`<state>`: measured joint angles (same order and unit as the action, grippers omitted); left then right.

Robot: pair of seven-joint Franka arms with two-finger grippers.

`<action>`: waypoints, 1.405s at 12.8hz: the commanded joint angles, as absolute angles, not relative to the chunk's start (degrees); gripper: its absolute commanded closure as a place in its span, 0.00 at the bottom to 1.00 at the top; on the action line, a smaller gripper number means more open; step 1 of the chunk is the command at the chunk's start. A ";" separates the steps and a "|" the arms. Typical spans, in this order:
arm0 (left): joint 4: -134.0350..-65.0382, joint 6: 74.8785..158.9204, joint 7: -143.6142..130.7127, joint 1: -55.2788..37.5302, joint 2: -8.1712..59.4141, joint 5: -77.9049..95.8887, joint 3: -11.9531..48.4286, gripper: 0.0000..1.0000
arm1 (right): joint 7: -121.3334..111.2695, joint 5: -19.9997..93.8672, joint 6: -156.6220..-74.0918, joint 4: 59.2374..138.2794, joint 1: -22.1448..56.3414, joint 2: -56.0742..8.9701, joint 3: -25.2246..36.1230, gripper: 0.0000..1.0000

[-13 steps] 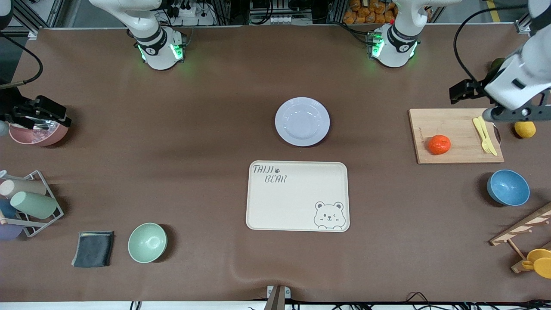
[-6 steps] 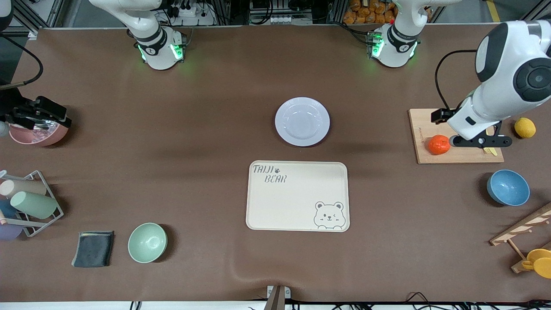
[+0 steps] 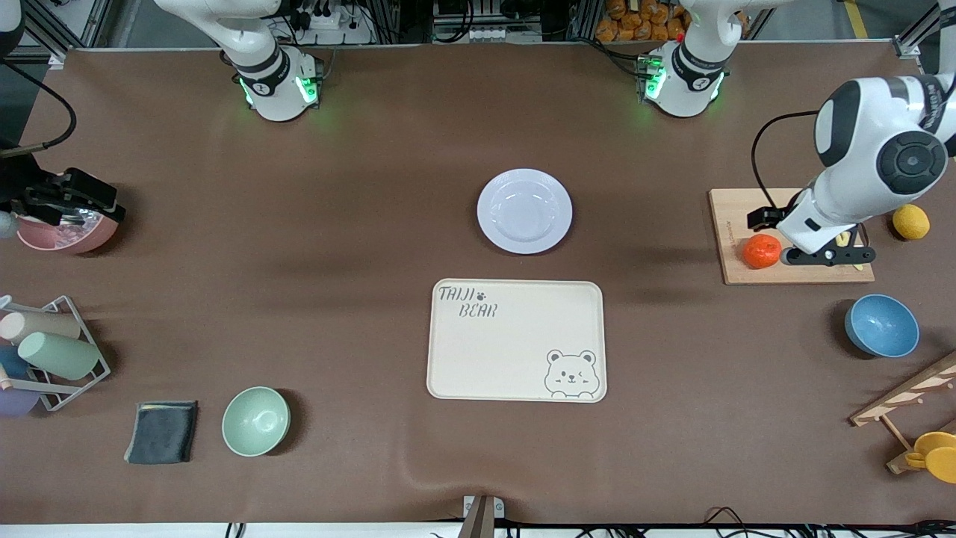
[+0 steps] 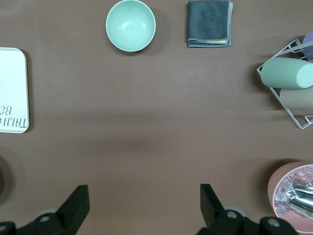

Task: Place orange and plate with both arms
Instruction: 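Reach the left gripper down to the orange and grasp it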

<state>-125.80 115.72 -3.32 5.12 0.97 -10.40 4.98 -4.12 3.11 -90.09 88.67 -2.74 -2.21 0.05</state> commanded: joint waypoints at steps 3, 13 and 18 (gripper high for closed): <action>-135.87 130.49 3.59 11.50 -0.18 -11.87 5.71 0.00 | -3.52 2.81 -89.48 87.63 -2.46 -3.51 0.18 0.00; -136.49 141.58 -5.87 14.85 9.92 -11.07 5.54 0.00 | -3.43 4.48 -89.12 88.07 -2.90 -5.71 0.18 0.00; -136.93 143.34 -5.80 14.94 13.53 -12.04 5.36 0.00 | -3.34 9.73 -89.30 88.07 -3.34 -7.82 0.35 0.00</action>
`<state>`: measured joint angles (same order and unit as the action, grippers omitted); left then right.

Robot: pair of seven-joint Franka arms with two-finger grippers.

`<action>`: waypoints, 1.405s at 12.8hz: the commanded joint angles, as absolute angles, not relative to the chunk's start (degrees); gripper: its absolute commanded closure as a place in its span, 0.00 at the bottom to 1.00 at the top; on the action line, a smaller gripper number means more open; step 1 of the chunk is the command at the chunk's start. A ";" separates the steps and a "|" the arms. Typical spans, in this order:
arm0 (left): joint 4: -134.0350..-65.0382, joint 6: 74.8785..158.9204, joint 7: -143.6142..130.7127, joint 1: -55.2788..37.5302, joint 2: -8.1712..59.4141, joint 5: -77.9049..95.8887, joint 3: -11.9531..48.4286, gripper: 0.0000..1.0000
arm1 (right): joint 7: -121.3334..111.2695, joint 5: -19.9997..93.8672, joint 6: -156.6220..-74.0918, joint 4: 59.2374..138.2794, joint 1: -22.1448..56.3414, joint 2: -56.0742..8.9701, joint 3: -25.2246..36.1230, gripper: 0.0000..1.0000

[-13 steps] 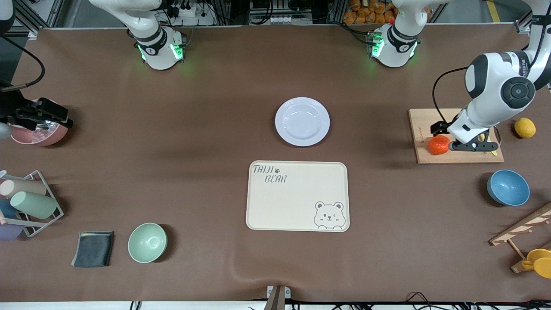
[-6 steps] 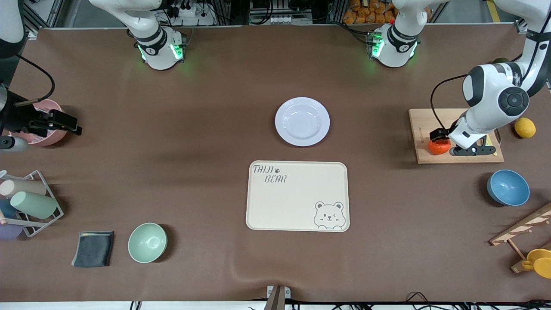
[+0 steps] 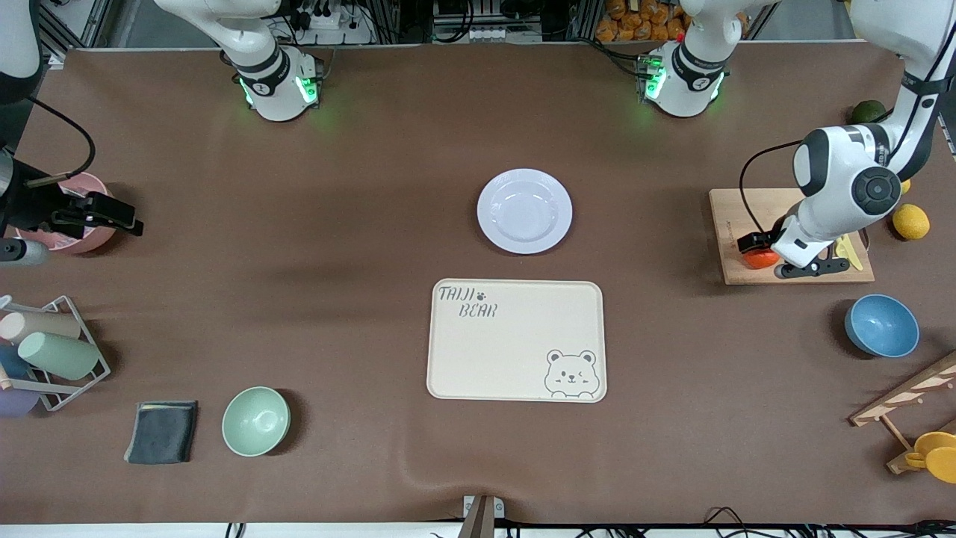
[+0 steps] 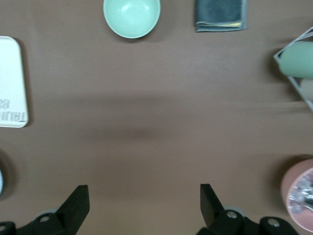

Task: Place orange and plate with both arms
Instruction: 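Reach the left gripper down to the orange and grasp it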

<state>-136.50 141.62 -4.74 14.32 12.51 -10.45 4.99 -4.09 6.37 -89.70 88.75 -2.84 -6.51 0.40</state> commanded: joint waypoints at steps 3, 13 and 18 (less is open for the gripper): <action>-136.93 144.31 -5.80 14.94 14.76 -12.04 5.27 0.00 | -3.34 13.18 -89.12 88.24 -3.69 -9.48 0.35 0.00; -135.71 143.19 -4.83 15.56 8.89 -12.04 6.06 1.00 | -2.81 20.46 -89.82 88.50 -3.51 -13.53 0.35 0.00; -126.86 130.91 -6.15 15.56 6.24 -11.17 11.76 1.00 | -2.81 25.14 -90.00 90.35 -4.22 -15.38 0.35 0.00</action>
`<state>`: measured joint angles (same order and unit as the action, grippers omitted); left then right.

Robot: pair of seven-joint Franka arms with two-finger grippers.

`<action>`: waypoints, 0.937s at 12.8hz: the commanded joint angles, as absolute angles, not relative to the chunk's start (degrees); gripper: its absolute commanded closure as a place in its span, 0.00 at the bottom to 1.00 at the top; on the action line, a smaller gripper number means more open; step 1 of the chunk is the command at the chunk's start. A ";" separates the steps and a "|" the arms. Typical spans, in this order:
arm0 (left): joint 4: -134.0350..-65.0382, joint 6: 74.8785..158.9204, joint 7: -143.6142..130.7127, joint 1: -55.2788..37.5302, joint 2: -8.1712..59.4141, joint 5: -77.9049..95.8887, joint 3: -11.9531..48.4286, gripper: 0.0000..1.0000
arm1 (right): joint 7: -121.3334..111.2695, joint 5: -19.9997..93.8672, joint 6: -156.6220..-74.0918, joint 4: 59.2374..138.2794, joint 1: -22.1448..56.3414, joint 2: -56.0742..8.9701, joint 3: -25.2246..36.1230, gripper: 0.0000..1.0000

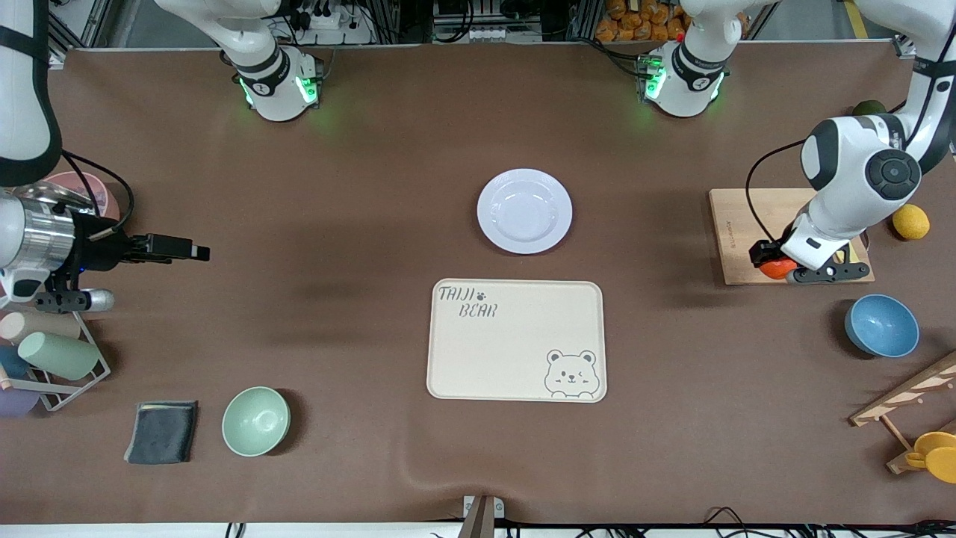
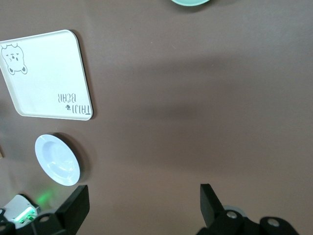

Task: Place orange and plate with both arms
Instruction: 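Carry the orange with the left gripper while the right gripper reaches the plate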

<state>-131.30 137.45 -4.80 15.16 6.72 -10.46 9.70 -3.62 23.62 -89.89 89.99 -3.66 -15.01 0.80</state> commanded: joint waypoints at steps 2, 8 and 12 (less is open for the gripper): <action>-121.84 125.62 -9.21 15.56 6.68 -11.16 14.75 1.00 | -2.81 27.76 -90.26 91.14 -4.04 -16.25 0.35 0.00; -113.39 119.72 -15.20 15.03 8.96 -8.28 21.70 1.00 | -2.81 36.19 -93.24 97.90 -4.13 -16.70 0.44 0.00; -107.51 115.06 -21.86 10.48 10.80 -6.42 22.76 1.00 | -3.43 41.90 -94.39 102.11 -4.13 -17.40 0.35 0.00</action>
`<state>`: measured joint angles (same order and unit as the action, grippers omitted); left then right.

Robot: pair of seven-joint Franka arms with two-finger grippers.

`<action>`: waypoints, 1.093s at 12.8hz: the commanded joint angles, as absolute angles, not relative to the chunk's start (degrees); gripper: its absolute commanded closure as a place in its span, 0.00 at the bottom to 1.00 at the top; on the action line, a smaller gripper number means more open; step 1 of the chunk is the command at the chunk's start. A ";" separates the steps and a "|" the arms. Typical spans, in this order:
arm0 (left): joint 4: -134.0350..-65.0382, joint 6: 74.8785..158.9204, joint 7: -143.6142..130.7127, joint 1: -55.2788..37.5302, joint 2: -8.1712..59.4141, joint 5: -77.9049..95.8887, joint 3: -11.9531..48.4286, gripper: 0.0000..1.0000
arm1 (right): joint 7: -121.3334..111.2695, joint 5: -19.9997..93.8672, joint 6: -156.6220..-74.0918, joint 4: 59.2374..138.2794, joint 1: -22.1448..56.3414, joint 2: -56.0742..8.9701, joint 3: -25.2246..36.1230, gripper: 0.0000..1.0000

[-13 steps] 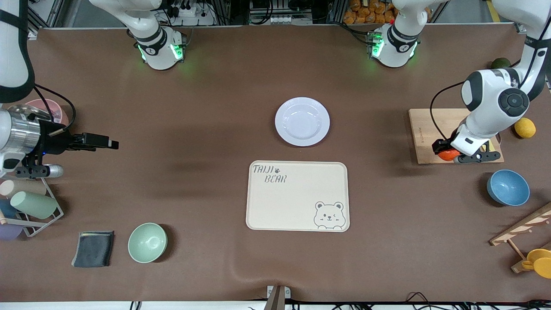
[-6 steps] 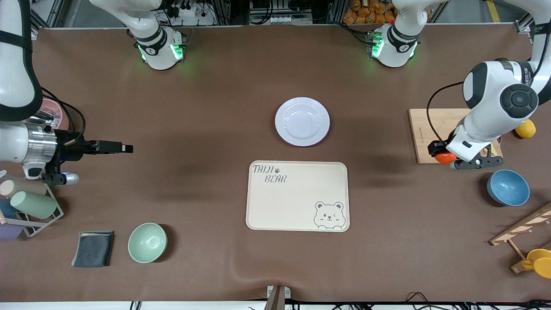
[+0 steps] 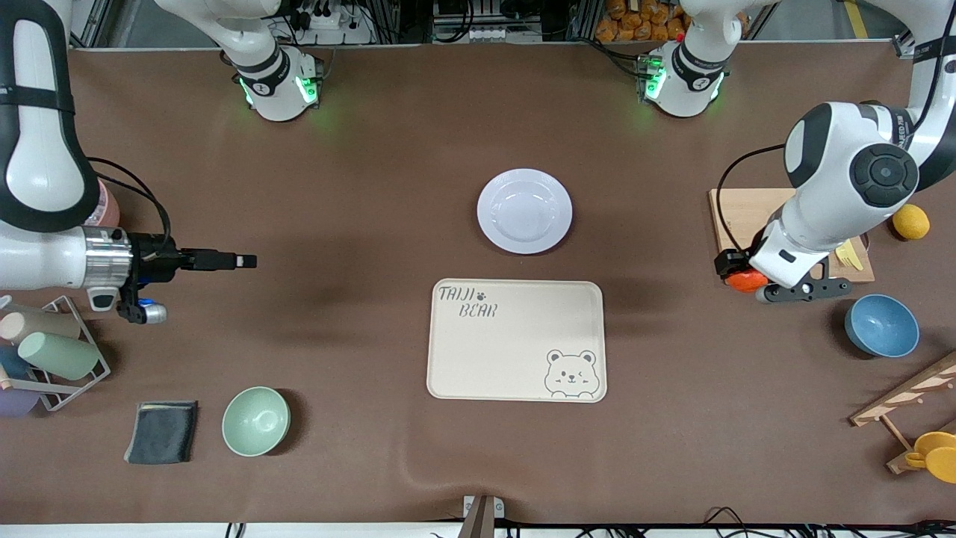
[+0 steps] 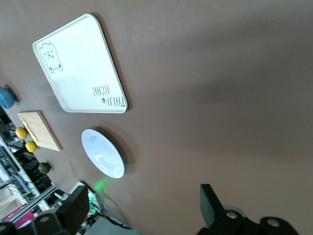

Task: Place orange and plate with both arms
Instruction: 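Carry the orange with the left gripper while the right gripper reaches the plate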

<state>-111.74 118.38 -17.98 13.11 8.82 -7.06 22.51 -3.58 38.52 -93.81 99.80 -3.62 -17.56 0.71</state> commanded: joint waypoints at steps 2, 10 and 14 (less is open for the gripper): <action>-103.56 112.43 -27.66 6.52 13.70 -6.42 22.76 1.00 | -4.04 44.21 -95.00 103.97 -4.04 -17.31 0.35 0.00; -90.63 111.45 -50.16 -9.38 26.96 -7.12 22.68 1.00 | -13.78 54.31 -100.97 113.46 -2.91 -17.14 0.26 0.00; -87.10 111.45 -58.52 -16.33 31.99 -7.21 22.59 1.00 | -20.11 59.57 -106.51 118.02 0.34 -16.87 0.26 0.00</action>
<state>-90.70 113.40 -55.35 -13.62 29.41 -6.94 22.91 -16.76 56.07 -104.02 114.87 -1.29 -18.13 0.18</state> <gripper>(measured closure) 0.256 0.000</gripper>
